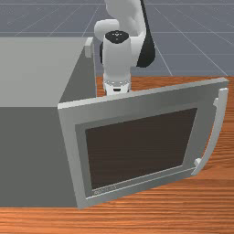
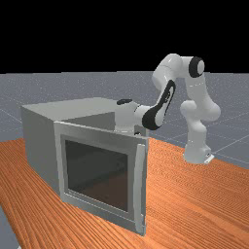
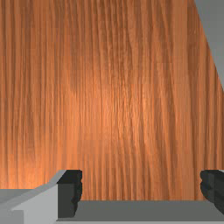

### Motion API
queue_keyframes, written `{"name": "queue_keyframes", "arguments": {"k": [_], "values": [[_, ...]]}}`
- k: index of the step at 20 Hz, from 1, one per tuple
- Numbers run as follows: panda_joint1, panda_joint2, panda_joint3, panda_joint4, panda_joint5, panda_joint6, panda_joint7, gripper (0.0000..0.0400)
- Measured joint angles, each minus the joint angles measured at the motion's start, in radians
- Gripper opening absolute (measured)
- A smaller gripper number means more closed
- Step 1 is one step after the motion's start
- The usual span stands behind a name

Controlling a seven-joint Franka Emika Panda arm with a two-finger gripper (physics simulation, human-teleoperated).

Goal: Close the microwave

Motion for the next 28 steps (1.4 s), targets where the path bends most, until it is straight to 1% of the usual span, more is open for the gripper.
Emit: {"name": "queue_keyframes", "arguments": {"k": [1,2,3,4,5,6,7,8,9,10,12,14,15,16,19,20,24,28], "values": [[0.000,0.000,0.000,0.000,0.000,0.000,0.000,0.0243],[0.000,0.000,0.000,0.000,0.000,0.000,0.000,0.0148],[0.000,0.000,0.000,0.000,0.000,0.000,0.000,0.0090],[0.000,0.000,0.000,0.000,0.000,0.000,0.000,0.0054],[0.000,0.000,0.000,0.000,0.000,0.000,0.000,0.0033],[0.001,0.000,0.000,0.000,0.000,0.000,0.006,0.0177],[0.005,-0.003,-0.004,-0.005,-0.010,0.002,0.011,0.0265],[0.006,-0.007,-0.004,-0.012,-0.011,0.004,0.012,0.0318],[0.006,-0.011,-0.004,-0.017,-0.012,0.006,0.012,0.0350],[0.006,-0.015,-0.003,-0.024,-0.010,0.009,0.011,0.0370],[0.002,-0.024,0.000,-0.032,-0.004,0.005,0.000,0.0389],[0.002,-0.037,0.000,-0.028,-0.004,-0.012,-0.002,0.0396],[0.001,-0.045,0.001,-0.026,-0.004,-0.024,-0.006,0.0397],[0.008,-0.054,-0.005,-0.023,-0.018,-0.035,0.016,0.0398],[0.010,-0.073,-0.006,-0.015,-0.022,-0.062,0.019,0.0400],[0.008,-0.077,-0.004,-0.013,-0.016,-0.065,0.014,0.0400],[0.005,-0.076,-0.001,0.034,-0.008,-0.151,0.006,0.0400],[0.005,-0.096,-0.001,0.049,-0.007,-0.191,0.006,0.0400]]}}
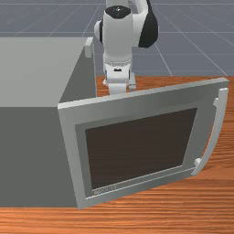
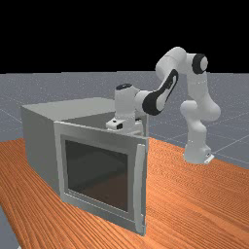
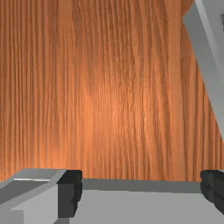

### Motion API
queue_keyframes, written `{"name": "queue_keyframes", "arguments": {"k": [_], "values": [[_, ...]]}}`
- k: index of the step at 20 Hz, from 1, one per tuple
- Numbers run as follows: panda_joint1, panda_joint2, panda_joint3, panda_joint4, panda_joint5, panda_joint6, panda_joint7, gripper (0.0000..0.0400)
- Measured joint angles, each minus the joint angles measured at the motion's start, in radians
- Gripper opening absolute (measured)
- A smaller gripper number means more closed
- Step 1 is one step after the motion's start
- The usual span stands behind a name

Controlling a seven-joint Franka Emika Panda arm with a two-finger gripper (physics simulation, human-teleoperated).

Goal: Close the microwave

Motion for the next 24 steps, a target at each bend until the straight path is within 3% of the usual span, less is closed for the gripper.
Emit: {"name": "queue_keyframes", "arguments": {"k": [24], "values": [[0.000,-0.118,-0.001,0.137,0.003,-0.228,0.018,0.0400]]}}
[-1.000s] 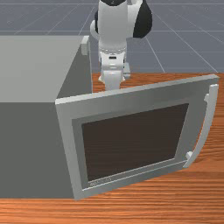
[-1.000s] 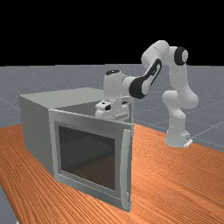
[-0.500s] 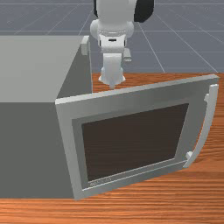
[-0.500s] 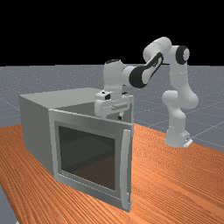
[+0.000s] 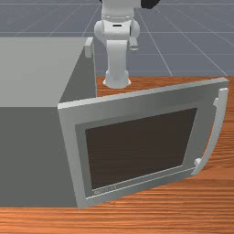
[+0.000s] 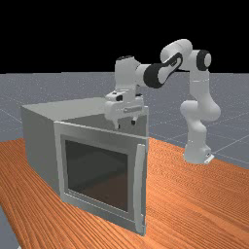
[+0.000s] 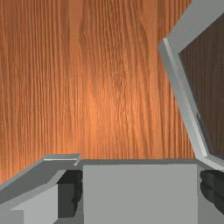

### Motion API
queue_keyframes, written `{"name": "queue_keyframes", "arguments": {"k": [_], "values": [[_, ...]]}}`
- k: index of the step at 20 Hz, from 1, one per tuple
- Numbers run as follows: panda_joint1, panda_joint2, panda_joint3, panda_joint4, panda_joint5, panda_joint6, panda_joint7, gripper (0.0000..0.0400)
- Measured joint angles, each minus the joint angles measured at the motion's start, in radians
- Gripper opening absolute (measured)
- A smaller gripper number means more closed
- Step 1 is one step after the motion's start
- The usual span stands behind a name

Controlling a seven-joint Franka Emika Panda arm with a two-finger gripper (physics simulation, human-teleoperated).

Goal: Close the microwave

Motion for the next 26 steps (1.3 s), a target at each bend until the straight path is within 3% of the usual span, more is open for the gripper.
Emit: {"name": "queue_keyframes", "arguments": {"k": [18,23,26], "values": [[0.041,-0.017,0.028,0.049,-0.005,-0.045,0.066,0.0400],[0.041,0.091,0.028,0.214,-0.005,-0.130,0.064,0.0400],[0.041,0.143,0.026,0.280,-0.007,-0.129,0.072,0.0400]]}}
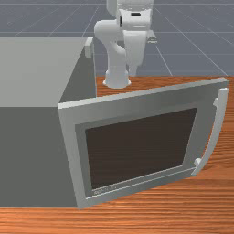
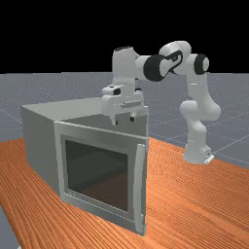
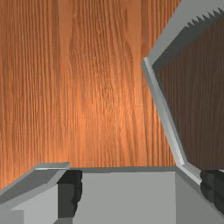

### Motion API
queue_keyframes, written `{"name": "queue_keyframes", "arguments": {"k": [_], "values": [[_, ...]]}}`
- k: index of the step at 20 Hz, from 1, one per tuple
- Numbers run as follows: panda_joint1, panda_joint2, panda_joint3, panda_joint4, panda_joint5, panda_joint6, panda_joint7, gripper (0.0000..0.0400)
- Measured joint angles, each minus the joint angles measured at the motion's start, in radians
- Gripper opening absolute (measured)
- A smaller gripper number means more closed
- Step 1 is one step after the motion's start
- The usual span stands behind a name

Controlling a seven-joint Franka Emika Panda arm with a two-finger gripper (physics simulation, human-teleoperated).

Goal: Close the microwave

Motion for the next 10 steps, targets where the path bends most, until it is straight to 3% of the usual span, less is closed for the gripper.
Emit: {"name": "queue_keyframes", "arguments": {"k": [1,2,3,6,7,8,10], "values": [[0.000,0.014,0.000,0.020,0.000,-0.006,0.000,0.0400],[-0.001,-0.008,0.000,-0.028,-0.004,0.069,-0.006,0.0400],[0.000,-0.057,-0.003,-0.149,-0.022,0.282,0.008,0.0400],[0.004,-0.053,-0.009,-0.174,-0.041,0.402,0.024,0.0400],[0.002,-0.052,-0.007,-0.168,-0.034,0.382,0.017,0.0400],[0.000,-0.015,-0.002,-0.076,-0.012,0.210,-0.002,0.0400],[0.000,-0.024,-0.003,-0.101,-0.014,0.250,0.000,0.0400]]}}
